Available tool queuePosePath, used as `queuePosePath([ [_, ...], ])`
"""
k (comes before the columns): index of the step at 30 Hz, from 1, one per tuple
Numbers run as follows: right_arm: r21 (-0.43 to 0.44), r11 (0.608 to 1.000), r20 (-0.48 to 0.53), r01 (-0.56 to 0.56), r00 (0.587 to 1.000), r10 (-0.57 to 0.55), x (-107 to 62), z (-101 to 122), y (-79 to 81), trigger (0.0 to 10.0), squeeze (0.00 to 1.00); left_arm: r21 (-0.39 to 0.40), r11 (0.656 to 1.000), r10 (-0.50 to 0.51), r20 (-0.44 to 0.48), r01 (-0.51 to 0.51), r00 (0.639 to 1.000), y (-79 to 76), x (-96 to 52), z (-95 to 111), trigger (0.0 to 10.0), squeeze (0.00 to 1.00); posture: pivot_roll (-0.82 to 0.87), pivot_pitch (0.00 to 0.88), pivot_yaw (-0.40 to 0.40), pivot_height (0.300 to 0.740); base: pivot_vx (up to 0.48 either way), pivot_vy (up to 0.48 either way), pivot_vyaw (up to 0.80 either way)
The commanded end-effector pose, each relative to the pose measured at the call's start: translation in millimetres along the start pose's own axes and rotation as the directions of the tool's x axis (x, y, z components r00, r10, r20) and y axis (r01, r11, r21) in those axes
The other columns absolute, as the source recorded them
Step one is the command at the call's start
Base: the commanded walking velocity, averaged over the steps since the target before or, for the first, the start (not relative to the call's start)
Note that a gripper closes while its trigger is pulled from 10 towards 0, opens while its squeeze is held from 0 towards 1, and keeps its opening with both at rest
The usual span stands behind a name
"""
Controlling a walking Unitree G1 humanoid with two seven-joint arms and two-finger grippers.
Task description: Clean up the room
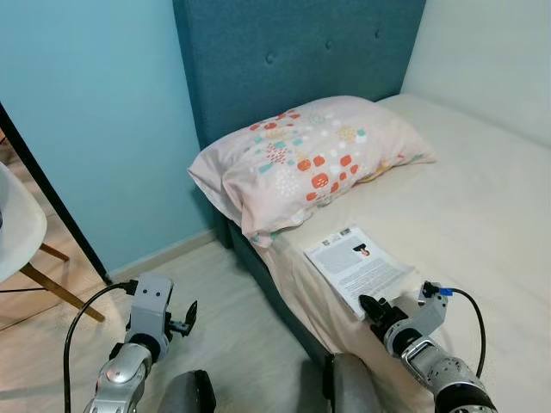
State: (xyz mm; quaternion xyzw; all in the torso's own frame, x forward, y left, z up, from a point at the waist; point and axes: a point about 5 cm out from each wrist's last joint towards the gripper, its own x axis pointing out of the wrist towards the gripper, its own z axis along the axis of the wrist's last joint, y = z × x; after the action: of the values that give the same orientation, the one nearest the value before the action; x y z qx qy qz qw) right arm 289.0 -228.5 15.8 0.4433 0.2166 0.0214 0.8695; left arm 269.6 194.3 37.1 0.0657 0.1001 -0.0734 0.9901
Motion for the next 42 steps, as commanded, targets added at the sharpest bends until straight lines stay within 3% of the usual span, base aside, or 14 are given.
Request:
queuePosePath([
  [1, 0.003, 1.0, -0.058, 0.027, 0.998, -0.027, 0.1, -8, -2.9, 10.0, 0.0, 0.027, 1.0, -0.002, -0.027, 0.003, 1.0, 3.6, -6.3, -4, 10.0, 0.0, 0.05, 0.22, -0.005, 0.541, 0.0, 0.0, 0.0],
  [7, -0.069, 0.997, -0.037, 0.026, 0.999, -0.029, 4.4, 14, 4.7, 10.0, 0.0, 0.038, 0.999, -0.01, -0.044, 0.011, 0.999, 2.3, -15.2, -5, 10.0, 0.0, 0.06, 0.237, -0.002, 0.541, 0.0, 0.0, 0.0],
  [9, -0.093, 0.996, -0.038, -0.01, 0.999, 0.006, 8.7, 22, 14.2, 10.0, 0.0, 0.041, 0.999, -0.011, -0.053, 0.013, 0.999, 3.0, -19.6, -4, 10.0, 0.0, 0.07, 0.241, 0.006, 0.541, 0.0, 0.0, 0.0],
  [20, -0.139, 0.988, -0.032, -0.071, 0.997, 0.068, 21.4, 36, 39.6, 10.0, 0.0, 0.043, 0.999, -0.005, -0.058, 0.007, 0.998, 7.2, -26.2, -1, 10.0, 0.0, 0.09, 0.245, 0.004, 0.541, 0.0, 0.0, 0.0],
  [21, -0.144, 0.987, -0.023, -0.067, 0.998, 0.064, 22.6, 38, 41.4, 10.0, 0.87, 0.044, 0.999, -0.005, -0.06, 0.008, 0.998, 7.1, -26.7, -1, 10.0, 0.0, 0.09, 0.243, 0.004, 0.541, 0.0, 0.0, 0.0],
  [22, -0.144, 0.987, -0.023, -0.067, 0.998, 0.064, 22.6, 38, 41.4, 10.0, 0.87, 0.044, 0.999, -0.005, -0.06, 0.008, 0.998, 7.1, -26.7, -1, 10.0, 0.0, 0.09, 0.243, 0.004, 0.541, 0.0, 0.0, 0.0],
  [23, -0.15, 0.988, -0.013, -0.043, 0.999, 0.041, 23.2, 39, 41.1, 10.0, 1.0, 0.042, 0.999, -0.005, -0.064, 0.008, 0.998, 6.9, -27.2, 0, 10.0, 0.0, 0.09, 0.241, 0.002, 0.541, 0.0, 0.0, 0.0],
  [31, -0.184, 0.981, 0.04, 0.059, 0.998, -0.053, 18.0, 51, 31.2, 10.0, 1.0, 0.036, 0.999, -0.008, -0.07, 0.011, 0.997, 4.0, -24.3, 1, 10.0, 0.0, 0.08, 0.224, 0.003, 0.541, 0.0, 0.0, 0.0],
  [33, -0.217, 0.956, 0.124, 0.196, 0.977, -0.172, 4.5, 75, 16.6, 10.0, 1.0, 0.028, 1.0, 0.0, -0.059, 0.002, 0.998, 5.5, -16.0, 5, 10.0, 0.0, 0.06, 0.197, 0.0, 0.541, 0.0, 0.0, 0.0],
  [37, -0.228, 0.928, 0.186, 0.295, 0.949, -0.256, -9.7, 98, 6.9, 10.0, 1.0, 0.012, 1.0, 0.005, -0.044, -0.004, 0.999, 5.8, -6.6, 9, 10.0, 0.0, 0.03, 0.164, -0.002, 0.541, 0.0, 0.0, 0.0],
  [40, -0.231, 0.922, 0.179, 0.312, 0.945, -0.275, -13.3, 102, 4.4, 10.0, 1.0, 0.007, 1.0, 0.002, -0.04, -0.002, 0.999, 4.5, -3.1, 10, 10.0, 0.0, 0.02, 0.146, -0.005, 0.541, 0.0, 0.0, 0.0],
  [42, -0.24, 0.908, 0.148, 0.342, 0.938, -0.314, -20.2, 104, -3.2, 10.0, 0.0, 0.002, 1.0, -0.005, -0.032, 0.005, 0.999, 0.9, 4.0, 14, 10.0, 0.0, 0.01, 0.11, -0.007, 0.541, 0.0, 0.0, 0.0],
])
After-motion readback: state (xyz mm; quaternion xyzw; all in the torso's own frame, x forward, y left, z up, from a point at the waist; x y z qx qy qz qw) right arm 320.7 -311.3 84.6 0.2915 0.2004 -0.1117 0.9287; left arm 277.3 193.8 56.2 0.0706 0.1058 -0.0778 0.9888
